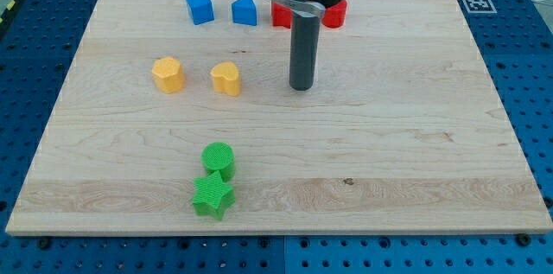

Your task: Move the green star to the center of the board

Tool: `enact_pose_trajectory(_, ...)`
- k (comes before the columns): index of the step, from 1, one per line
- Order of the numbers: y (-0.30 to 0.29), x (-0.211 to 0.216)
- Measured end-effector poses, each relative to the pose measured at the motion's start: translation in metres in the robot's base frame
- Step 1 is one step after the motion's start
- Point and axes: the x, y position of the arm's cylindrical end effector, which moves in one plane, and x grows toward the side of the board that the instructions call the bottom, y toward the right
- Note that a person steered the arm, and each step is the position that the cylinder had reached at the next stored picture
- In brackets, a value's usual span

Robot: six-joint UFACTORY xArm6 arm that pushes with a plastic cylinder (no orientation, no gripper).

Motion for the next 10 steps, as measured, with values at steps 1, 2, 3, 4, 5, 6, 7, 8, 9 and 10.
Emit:
enact_pose_trajectory(1,-0.002,0.007)
enact_pose_trajectory(2,-0.06,0.089)
enact_pose_trajectory(3,-0.115,0.104)
enact_pose_trajectory(4,-0.153,0.088)
enact_pose_trajectory(5,-0.192,0.088)
enact_pose_trajectory(6,-0.238,0.115)
enact_pose_trajectory(7,-0.212,0.182)
enact_pose_trajectory(8,-0.2,0.193)
enact_pose_trajectory(9,-0.167,0.194)
enact_pose_trajectory(10,-0.139,0.193)
